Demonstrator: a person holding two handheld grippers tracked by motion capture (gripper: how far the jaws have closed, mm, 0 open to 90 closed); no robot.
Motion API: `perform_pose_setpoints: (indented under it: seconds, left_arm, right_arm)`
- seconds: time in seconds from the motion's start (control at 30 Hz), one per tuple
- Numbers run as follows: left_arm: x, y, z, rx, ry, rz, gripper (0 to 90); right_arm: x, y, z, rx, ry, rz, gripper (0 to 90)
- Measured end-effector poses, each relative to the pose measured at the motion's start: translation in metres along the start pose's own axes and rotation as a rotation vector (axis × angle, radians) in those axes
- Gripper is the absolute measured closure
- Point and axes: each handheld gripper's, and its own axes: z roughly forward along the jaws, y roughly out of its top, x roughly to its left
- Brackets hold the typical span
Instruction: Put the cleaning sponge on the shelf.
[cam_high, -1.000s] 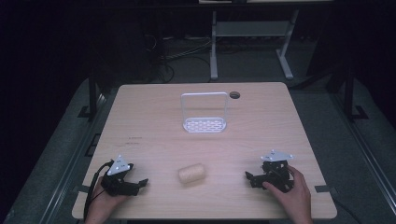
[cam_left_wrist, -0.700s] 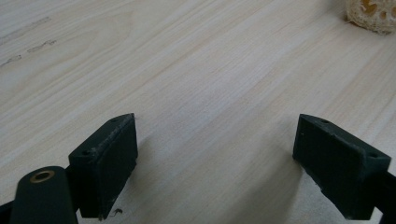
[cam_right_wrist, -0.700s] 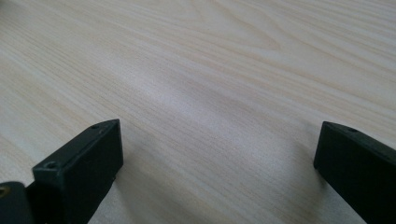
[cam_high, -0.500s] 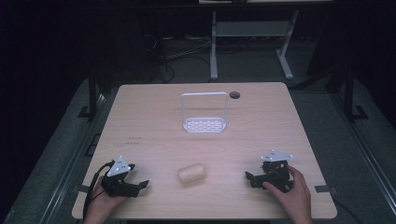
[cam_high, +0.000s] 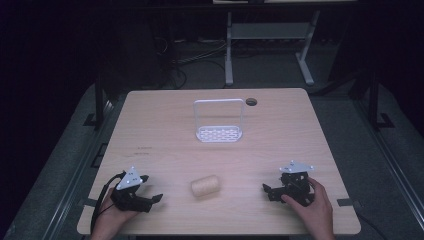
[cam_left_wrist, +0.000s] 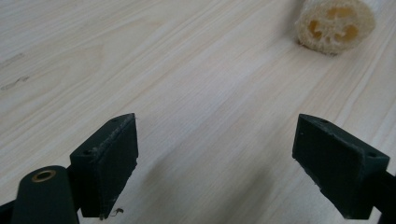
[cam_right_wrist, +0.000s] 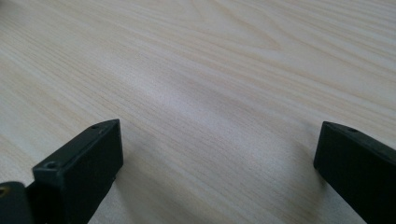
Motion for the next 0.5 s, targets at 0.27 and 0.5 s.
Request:
perform_pose_setpoints:
  seconds: [0.27,0.5]
  left_arm:
    - [-0.005,0.008,0.002,-0.002,-0.026,0.016,13.9]
    - [-0.009,0.016,0.004,-0.007,-0.053,0.029,13.9]
  right_arm:
    - [0.000,0.000,0.000,0.000,0.000,0.001,0.9]
    - [0.000,0.000,0.000,0.000,0.000,0.000,0.9]
